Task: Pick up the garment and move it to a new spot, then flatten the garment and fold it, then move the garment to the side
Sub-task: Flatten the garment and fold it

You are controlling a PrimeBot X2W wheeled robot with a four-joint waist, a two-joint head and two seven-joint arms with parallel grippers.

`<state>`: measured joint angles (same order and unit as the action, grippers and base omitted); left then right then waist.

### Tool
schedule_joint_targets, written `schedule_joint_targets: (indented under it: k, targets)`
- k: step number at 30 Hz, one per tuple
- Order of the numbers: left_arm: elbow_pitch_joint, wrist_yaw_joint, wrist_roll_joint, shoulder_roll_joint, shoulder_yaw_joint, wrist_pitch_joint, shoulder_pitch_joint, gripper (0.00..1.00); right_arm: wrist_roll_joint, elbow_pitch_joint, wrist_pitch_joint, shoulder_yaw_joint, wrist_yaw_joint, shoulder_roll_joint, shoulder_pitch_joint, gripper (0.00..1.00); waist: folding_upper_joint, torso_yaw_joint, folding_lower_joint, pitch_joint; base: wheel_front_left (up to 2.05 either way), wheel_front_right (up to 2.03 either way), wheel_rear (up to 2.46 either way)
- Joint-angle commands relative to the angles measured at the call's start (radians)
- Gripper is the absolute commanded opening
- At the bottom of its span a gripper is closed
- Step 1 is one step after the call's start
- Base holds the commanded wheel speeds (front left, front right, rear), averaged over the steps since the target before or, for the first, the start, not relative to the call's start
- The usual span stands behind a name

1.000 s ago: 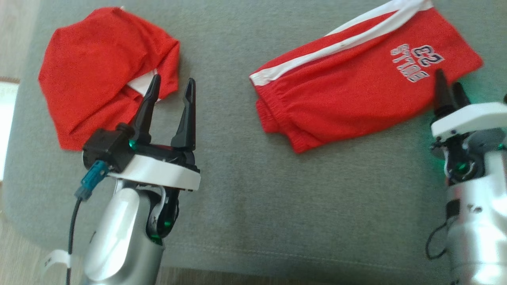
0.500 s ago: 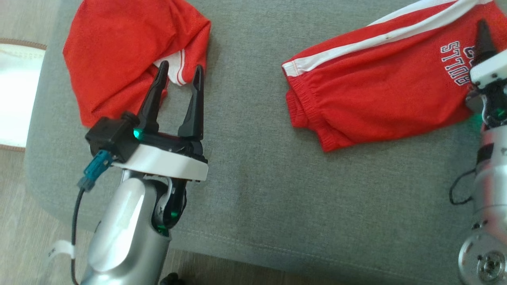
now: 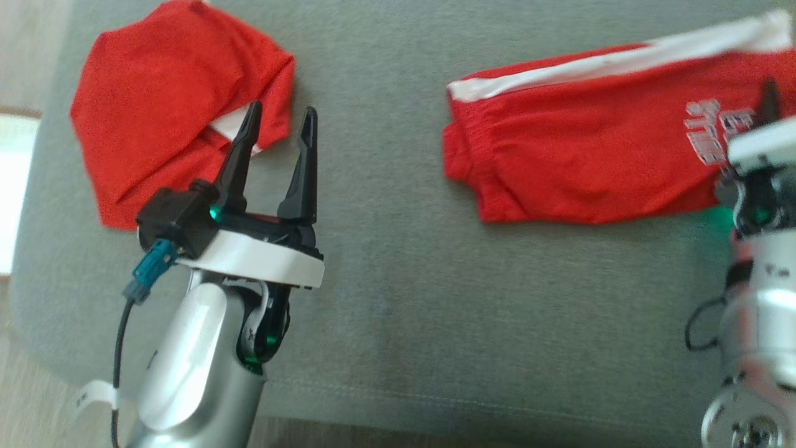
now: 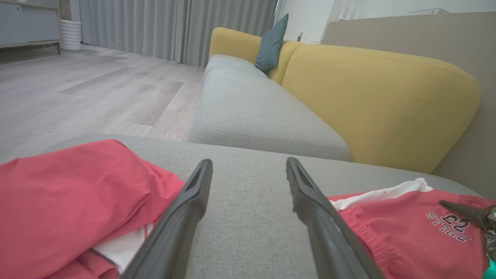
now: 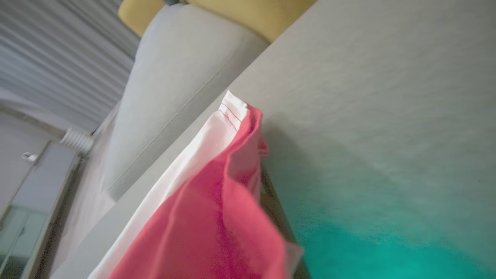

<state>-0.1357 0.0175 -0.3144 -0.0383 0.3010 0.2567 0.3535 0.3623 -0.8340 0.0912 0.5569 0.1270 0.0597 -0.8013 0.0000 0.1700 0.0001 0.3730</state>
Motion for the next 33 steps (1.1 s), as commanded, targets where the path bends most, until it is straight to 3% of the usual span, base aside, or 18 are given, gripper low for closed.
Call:
schedule_joint_targets:
  k: [1, 11, 19, 26, 33]
  targets:
    - [0.026, 0.002, 0.012, -0.012, -0.039, 0.005, 0.004, 1.0, 0.002, 0.035, -0.018, -0.001, 0.004, -0.009, 0.02, 0.0, 0.0, -0.03, -0.0001, -0.023, 0.0, 0.0, 0.0]
    - [0.022, 0.01, 0.028, -0.012, -0.049, 0.005, -0.025, 1.0, -0.064, 0.135, -0.109, 0.101, 0.004, -0.009, 0.134, 0.0, 0.0, -0.101, -0.0001, -0.063, 0.0, 0.0, 0.0]
    - [0.015, 0.017, 0.031, -0.012, -0.043, 0.005, -0.033, 1.0, -0.064, 0.112, -0.14, 0.077, 0.004, -0.009, 0.126, 0.0, 0.0, -0.105, -0.0001, -0.072, 0.0, 0.0, 0.0]
    - [0.007, 0.016, 0.03, -0.012, -0.044, 0.005, -0.044, 1.0, 0.018, 0.105, -0.183, -0.055, 0.004, -0.009, 0.093, 0.0, 0.0, -0.083, -0.0001, -0.1, 0.0, 0.0, 0.0]
    - [0.007, 0.006, 0.011, -0.012, -0.041, 0.005, -0.066, 1.0, 0.167, 0.134, -0.203, -0.292, 0.004, -0.009, 0.11, 0.0, 0.0, -0.055, -0.0001, -0.137, 0.0, 0.0, 0.0]
